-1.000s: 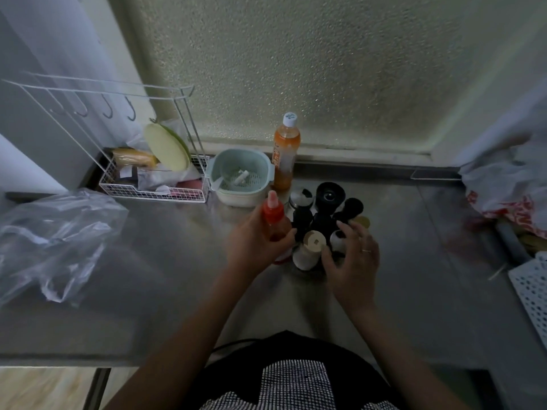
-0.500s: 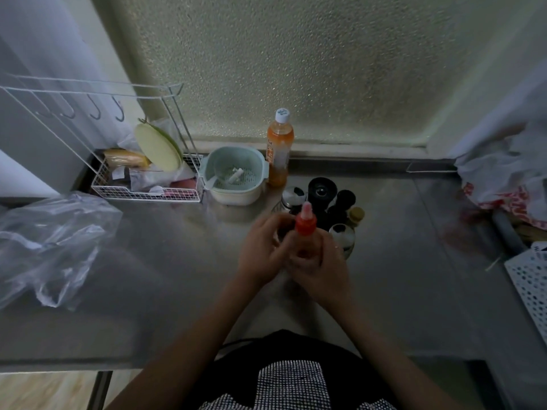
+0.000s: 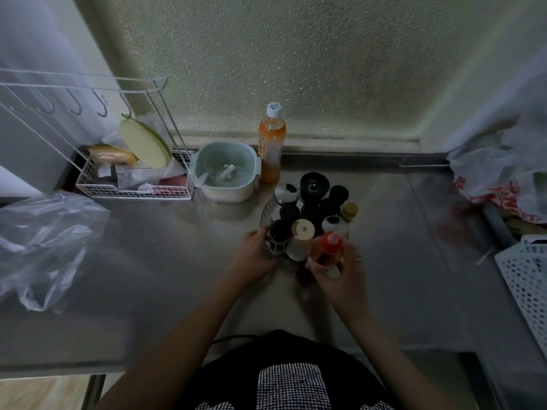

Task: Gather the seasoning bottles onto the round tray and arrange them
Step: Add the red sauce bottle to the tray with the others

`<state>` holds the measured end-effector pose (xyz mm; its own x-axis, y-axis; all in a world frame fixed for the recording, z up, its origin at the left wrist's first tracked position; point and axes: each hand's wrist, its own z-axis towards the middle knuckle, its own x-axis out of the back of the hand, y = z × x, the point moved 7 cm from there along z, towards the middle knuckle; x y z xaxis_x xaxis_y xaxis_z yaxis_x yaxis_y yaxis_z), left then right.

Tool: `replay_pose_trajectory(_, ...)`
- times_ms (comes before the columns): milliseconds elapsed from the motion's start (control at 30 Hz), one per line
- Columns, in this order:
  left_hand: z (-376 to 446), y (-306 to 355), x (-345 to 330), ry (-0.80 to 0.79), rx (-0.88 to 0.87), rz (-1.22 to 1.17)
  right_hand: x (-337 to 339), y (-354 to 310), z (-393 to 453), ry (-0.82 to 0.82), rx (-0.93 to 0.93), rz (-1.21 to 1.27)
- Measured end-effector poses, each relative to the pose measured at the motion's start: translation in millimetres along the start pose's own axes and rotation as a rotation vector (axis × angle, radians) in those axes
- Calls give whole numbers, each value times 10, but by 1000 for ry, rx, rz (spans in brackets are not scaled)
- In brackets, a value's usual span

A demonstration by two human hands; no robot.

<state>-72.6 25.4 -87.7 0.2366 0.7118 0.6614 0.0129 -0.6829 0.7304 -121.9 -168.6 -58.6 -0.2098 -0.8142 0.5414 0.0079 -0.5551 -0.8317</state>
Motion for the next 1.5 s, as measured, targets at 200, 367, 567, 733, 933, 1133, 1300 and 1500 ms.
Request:
replay_pose_trajectory(200,63,-83,15,43,-6,31,-171,156,-5,5,-144,79)
replay_pose_trajectory(367,136,-100,8,58,16,34,-213,23,63,43,-57,8)
replay_pose_trajectory(567,182,-70,29,78,33,59,-268,-43,95,44,7,-15)
replay_pose_trajectory(733,168,-101,50,97,28,31,-247,20,74,110,-9,87)
replay_pose_trajectory(933,223,-5,92,35,-21,-84,-395,23,31,24,20,-71)
replay_pose_trajectory(1133,272,-30,94,21,62,-125,-390,20,24,-20,-49,-168)
replay_pose_trajectory(1300,323,-113,181,127,140,-177,-274,34,49,-26,-157,-171)
replay_pose_trajectory(1500,319,-106,224,213,116,-232,-75,-78,15,-72,-65,-165)
